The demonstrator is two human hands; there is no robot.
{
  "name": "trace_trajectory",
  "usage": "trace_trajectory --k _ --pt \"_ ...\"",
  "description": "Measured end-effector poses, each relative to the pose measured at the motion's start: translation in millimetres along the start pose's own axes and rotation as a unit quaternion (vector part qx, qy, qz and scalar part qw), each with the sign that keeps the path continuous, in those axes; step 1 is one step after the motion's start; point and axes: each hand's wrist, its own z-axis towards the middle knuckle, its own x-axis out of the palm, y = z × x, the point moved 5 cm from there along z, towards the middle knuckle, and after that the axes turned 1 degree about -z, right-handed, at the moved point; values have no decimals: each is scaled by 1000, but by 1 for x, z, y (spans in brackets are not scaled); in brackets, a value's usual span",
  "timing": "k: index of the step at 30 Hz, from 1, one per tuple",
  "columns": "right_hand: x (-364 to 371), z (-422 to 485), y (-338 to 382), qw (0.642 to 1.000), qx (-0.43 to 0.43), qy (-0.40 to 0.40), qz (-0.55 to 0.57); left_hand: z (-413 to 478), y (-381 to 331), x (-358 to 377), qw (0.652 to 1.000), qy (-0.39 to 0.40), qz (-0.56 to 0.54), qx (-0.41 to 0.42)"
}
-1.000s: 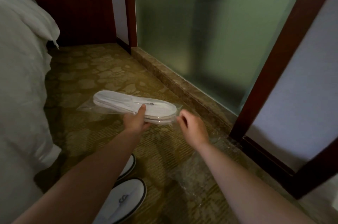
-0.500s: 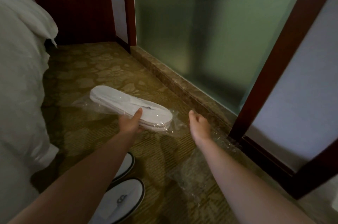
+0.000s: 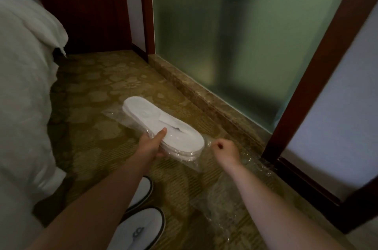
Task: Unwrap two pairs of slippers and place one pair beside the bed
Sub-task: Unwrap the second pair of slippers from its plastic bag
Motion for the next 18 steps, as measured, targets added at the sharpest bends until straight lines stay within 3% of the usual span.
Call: trace_trajectory --k 5,10,15,18 --pt "-9 13 -22 986 94 -52 128 4 -11 -2 997 -13 -76 11" --pt "8 15 -37 947 180 -33 263 5 -2 -5 995 -38 -90 -9" --pt "-8 12 -25 950 121 -97 271 8 7 -16 996 -57 -69 -14" --pt "0 15 -10 969 70 -50 233 13 9 -20 997 -53 -47 -2"
